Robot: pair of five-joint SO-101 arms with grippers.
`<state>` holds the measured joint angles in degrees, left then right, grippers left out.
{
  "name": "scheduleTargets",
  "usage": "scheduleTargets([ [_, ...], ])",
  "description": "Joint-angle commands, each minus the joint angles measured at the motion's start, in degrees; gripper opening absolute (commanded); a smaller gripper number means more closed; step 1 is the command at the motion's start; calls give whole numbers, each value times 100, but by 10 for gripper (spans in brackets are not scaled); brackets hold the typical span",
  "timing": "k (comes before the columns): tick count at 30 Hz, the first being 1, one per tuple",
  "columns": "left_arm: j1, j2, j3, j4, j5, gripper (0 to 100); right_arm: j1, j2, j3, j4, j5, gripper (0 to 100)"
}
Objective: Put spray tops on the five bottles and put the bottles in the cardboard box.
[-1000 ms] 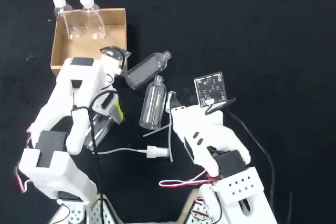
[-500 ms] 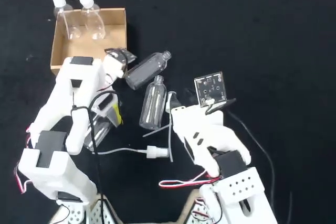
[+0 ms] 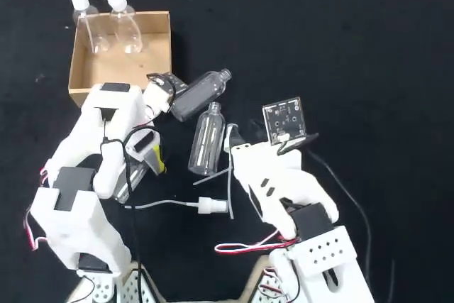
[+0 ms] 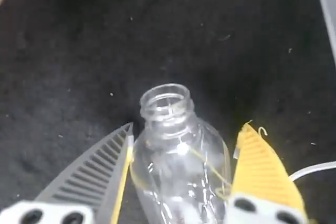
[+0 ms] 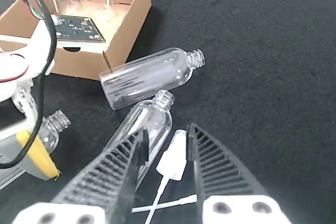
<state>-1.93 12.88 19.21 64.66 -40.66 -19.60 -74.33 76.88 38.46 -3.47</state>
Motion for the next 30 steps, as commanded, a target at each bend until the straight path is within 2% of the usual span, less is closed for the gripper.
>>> scheduleTargets([
  [1,-84,-18,-40,-62,484,296,-62,-101,-57,-141,53,120],
  [9,-110,-97,-31,-18,563,296,-62,-101,-57,-141,53,120],
  [16,-470,-853,48,0,563,298,-62,-110,-57,-158,53,120],
  [30,-444,-440,268,-185,457,295,-62,-110,-57,-149,53,120],
])
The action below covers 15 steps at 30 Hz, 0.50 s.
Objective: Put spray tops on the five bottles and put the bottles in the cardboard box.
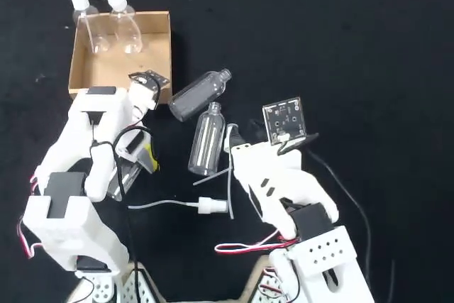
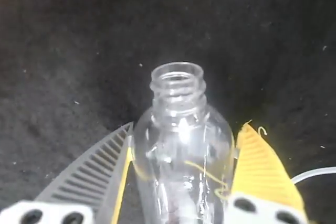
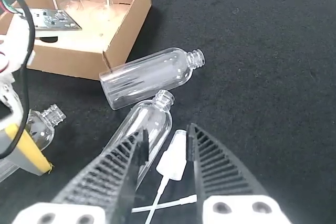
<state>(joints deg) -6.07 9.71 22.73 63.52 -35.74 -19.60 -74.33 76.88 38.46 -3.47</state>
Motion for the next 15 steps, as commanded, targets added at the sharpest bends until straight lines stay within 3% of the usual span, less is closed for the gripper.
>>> scheduleTargets([
  [1,-22,-167,-84,-70,-35,295,-62,-110,-57,-149,53,120],
  [3,-22,-237,-84,-70,-35,281,-62,-110,-57,-149,53,120],
  [10,-4,-343,-75,-35,-26,94,-62,-110,-57,-149,53,120],
  [15,215,-527,-31,105,-18,98,-62,-110,-57,-149,53,120],
])
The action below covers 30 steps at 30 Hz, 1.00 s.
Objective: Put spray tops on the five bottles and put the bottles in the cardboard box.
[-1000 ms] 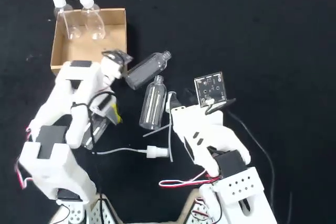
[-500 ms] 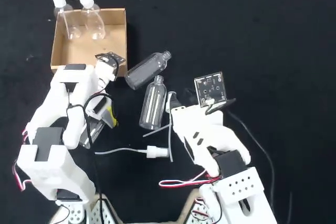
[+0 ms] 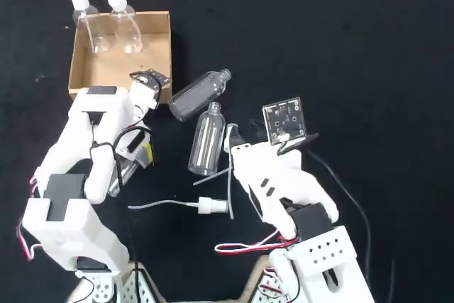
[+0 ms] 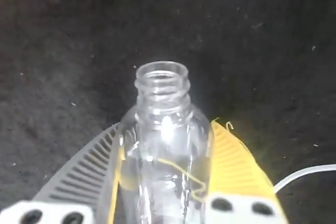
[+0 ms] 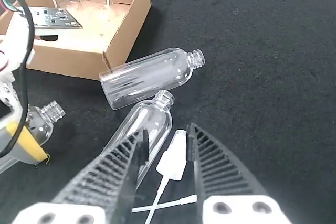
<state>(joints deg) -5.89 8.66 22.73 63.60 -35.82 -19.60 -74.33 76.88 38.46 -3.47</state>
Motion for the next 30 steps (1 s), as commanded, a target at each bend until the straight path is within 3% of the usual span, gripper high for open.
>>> scheduleTargets([
  [1,242,-501,-57,255,-9,98,-62,-110,-57,-149,53,120],
  [6,347,-1152,40,677,352,98,-62,-110,-66,-132,0,120],
  [20,505,-2752,1446,-316,1881,98,-62,4,-1077,580,-185,120],
  [24,523,-3130,1807,-343,1960,98,-62,760,-1086,229,-246,120],
  [30,479,-3824,2484,-756,2048,98,-26,2484,-1552,-62,-1020,121],
])
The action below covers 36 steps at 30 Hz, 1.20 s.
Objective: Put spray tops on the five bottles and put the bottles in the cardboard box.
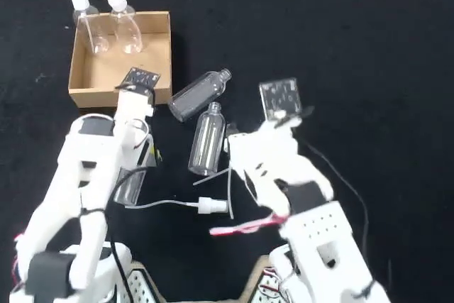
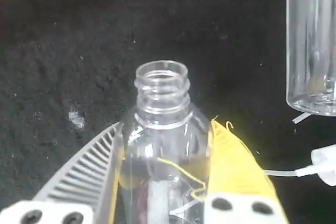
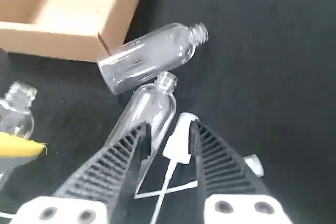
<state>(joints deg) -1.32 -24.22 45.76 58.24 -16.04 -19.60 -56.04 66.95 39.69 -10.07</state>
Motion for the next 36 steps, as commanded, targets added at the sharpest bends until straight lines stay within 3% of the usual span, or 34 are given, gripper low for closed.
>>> scheduleTargets([
  [1,22,-624,233,-220,70,98,-26,840,-637,-185,-519,121],
  [6,13,-730,303,-220,255,98,-18,1411,-796,-185,-1169,127],
  [11,13,-730,321,-229,229,98,334,1780,-866,-176,-1705,247],
  [24,13,-730,338,-229,229,98,431,3363,-1692,-9,-3385,241],
  [31,13,-730,338,-229,229,98,791,3697,-2519,1081,-3508,241],
  [36,13,-730,347,-229,229,98,870,3714,-2466,1099,-3508,241],
])
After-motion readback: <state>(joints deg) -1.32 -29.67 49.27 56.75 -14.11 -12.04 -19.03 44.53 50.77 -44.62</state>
